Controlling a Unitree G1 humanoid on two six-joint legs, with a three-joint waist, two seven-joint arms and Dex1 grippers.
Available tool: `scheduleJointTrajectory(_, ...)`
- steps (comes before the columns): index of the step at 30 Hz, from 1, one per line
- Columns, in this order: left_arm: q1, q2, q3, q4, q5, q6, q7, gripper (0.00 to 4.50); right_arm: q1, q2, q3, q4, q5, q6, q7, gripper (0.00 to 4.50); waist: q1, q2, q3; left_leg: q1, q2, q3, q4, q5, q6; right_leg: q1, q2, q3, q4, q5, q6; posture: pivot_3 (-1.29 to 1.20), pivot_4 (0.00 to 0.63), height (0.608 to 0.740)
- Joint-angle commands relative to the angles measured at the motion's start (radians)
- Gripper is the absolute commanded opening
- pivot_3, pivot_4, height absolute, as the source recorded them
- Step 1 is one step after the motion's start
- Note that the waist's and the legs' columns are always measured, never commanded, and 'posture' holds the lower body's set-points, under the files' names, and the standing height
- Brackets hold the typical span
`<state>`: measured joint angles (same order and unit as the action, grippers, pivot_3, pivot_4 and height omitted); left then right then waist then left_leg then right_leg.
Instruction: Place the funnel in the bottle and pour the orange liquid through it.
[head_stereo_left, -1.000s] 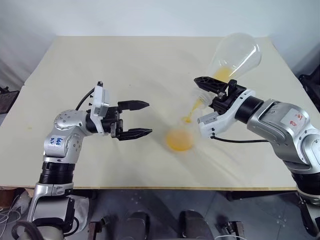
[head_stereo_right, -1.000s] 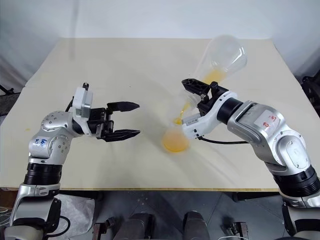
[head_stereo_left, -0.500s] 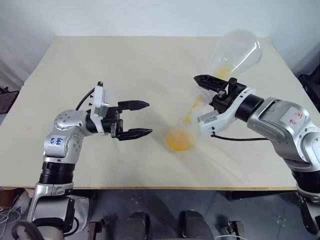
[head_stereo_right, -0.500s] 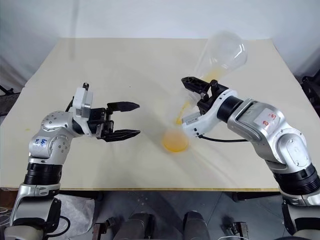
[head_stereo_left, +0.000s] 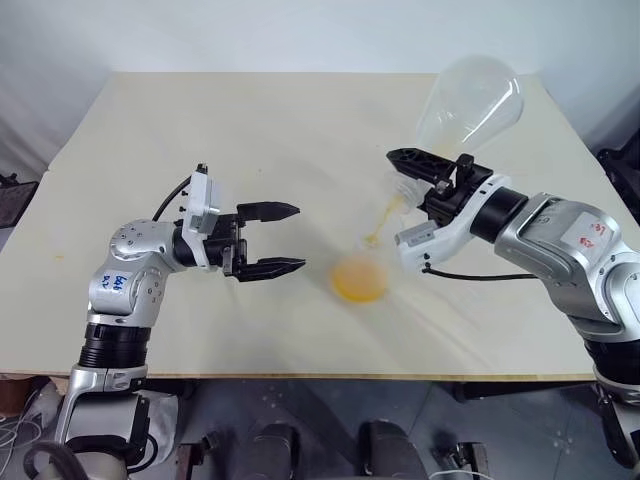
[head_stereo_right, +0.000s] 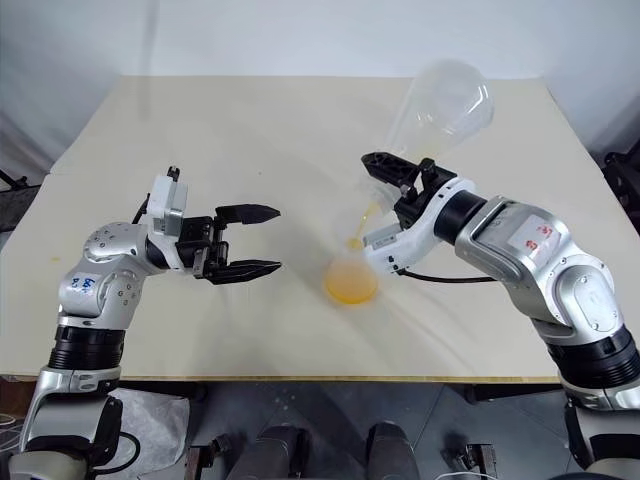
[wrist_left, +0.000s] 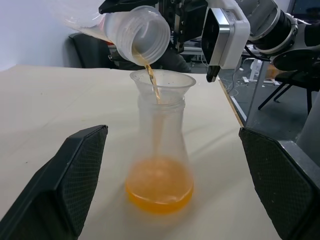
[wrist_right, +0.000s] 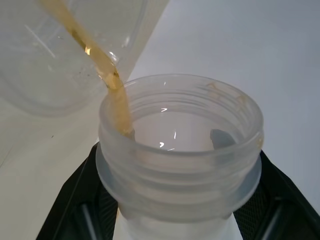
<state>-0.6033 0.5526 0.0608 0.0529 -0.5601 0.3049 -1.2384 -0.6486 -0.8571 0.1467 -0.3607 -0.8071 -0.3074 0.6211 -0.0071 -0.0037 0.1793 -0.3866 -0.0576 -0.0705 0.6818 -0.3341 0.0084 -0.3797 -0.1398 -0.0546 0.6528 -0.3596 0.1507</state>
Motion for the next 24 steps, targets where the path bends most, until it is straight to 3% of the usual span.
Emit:
scheduleJointTrajectory(1,-0.018,0.006,0.009,-0.017,-0.006,-0.012,-0.002,4.5,-0.017,-0.021,-0.043,-0.018,-0.003,-0.021,-0.032,2.47,0.0,0.0,0.0,0.0,0.0,0.0,0.0,0.0,0.0,0.0,0.0,0.0,0.0,0.0,0.0,0.0,0.15,0.74)
scheduleJointTrajectory(24,-0.019,0.006,0.009,-0.015,-0.005,-0.012,0.0,4.5,-0.015,-0.027,-0.046,-0.002,-0.055,-0.045,-0.083,2.47,0.0,0.0,0.0,0.0,0.0,0.0,0.0,0.0,0.0,0.0,0.0,0.0,0.0,0.0,0.0,0.0,0.15,0.74)
